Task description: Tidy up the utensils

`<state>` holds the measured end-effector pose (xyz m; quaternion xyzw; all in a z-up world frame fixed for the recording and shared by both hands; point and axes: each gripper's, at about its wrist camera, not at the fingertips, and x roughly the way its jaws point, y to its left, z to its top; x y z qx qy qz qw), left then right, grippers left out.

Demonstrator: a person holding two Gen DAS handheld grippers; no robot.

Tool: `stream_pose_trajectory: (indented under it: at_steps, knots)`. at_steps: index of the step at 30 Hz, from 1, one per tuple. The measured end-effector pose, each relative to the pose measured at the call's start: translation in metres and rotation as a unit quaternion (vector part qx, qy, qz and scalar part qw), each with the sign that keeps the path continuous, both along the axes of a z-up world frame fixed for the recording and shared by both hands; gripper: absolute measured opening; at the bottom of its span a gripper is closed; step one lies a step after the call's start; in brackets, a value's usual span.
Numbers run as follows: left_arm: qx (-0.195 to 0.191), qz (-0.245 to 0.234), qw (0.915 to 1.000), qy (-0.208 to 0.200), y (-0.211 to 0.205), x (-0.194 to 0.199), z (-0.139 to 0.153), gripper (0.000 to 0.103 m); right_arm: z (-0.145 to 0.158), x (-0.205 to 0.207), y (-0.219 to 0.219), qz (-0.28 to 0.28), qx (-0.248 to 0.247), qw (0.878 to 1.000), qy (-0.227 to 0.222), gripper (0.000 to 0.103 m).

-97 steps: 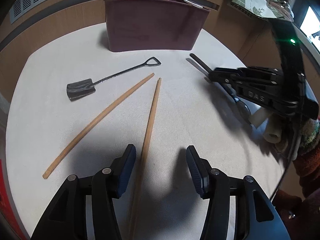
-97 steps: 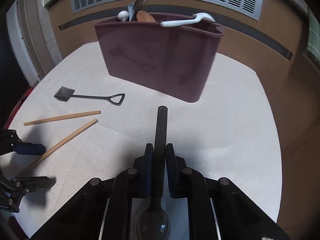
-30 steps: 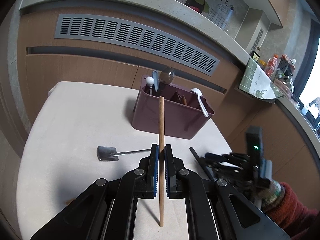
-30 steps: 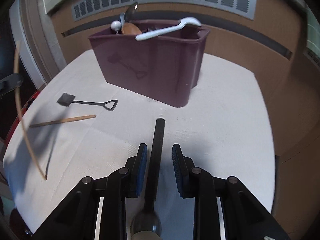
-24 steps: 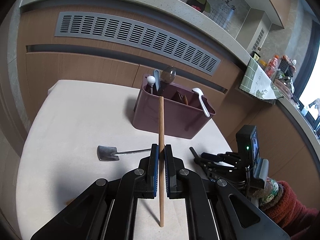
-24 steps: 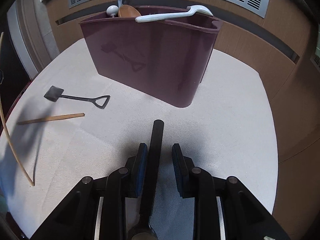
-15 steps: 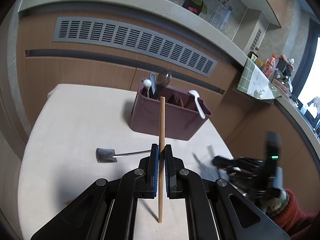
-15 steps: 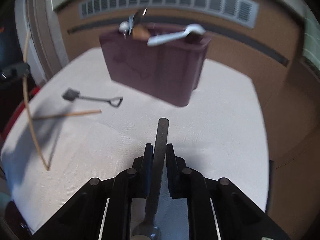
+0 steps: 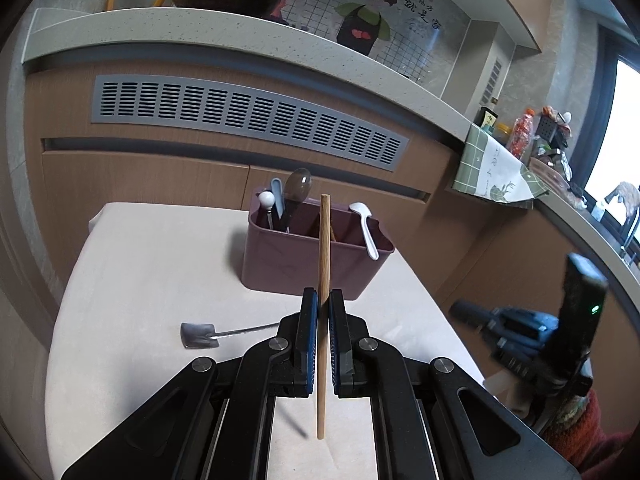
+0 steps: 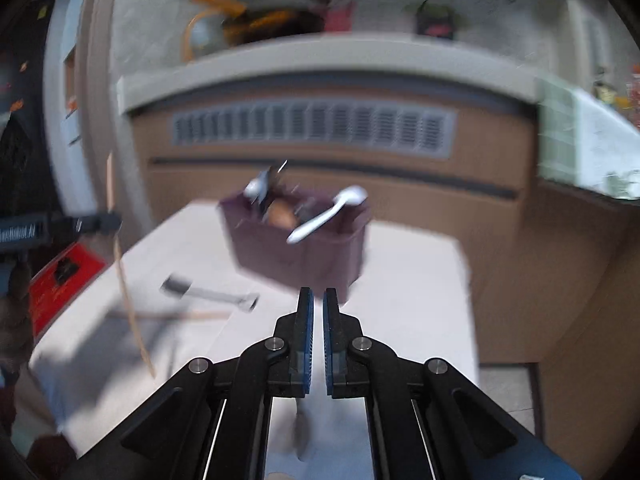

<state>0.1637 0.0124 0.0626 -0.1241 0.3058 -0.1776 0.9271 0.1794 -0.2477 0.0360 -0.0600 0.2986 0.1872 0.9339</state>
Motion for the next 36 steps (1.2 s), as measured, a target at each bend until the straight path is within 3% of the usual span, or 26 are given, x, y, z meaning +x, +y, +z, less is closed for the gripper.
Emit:
stream_pose_trajectory:
  at_steps: [4,9,13,18,20,22,25,29,34,36]
  knots:
    - [-0.004,0.007,0.9999,0.009,0.005,0.004,-0.006,0.006,-0.034,0.016,0.012,0.056,-0.030,0.995,0.073,0.022]
    - [-0.005,0.009,0.9998,0.020,0.007,0.006,-0.013,0.006,-0.077,0.044,0.029,0.066,-0.045,0.985,0.152,0.022]
    - [-0.006,0.010,0.9997,0.023,0.009,0.007,-0.016,0.006,-0.096,0.066,0.045,0.045,-0.052,0.981,0.181,0.022]
    - [-0.010,0.011,0.9996,0.024,0.013,0.008,-0.018,0.006,-0.106,0.076,0.066,0.049,-0.099,0.979,0.173,0.022]
    - [-0.012,0.011,0.9996,0.025,0.014,0.008,-0.019,0.006,-0.106,0.073,0.073,0.063,-0.116,0.977,0.166,0.013]
    - [-0.013,0.012,0.9995,0.025,0.014,0.007,-0.019,0.006,-0.104,0.069,0.074,0.063,-0.121,0.978,0.161,0.012]
    - [-0.011,0.013,0.9995,0.026,0.015,0.007,-0.019,0.006,-0.095,0.058,0.067,0.056,-0.100,0.983,0.143,0.011]
    - [-0.014,0.018,0.9994,0.024,0.016,0.006,-0.017,0.006,-0.059,0.030,0.044,0.038,-0.039,0.994,0.091,0.010]
    - [-0.015,0.012,0.9996,0.020,0.012,0.004,-0.014,0.006,-0.020,-0.003,0.027,0.028,0.003,0.999,0.029,0.009]
    - [-0.012,0.008,0.9998,0.017,0.008,0.003,-0.012,0.006,-0.009,-0.008,0.024,0.026,0.015,0.999,0.015,0.002]
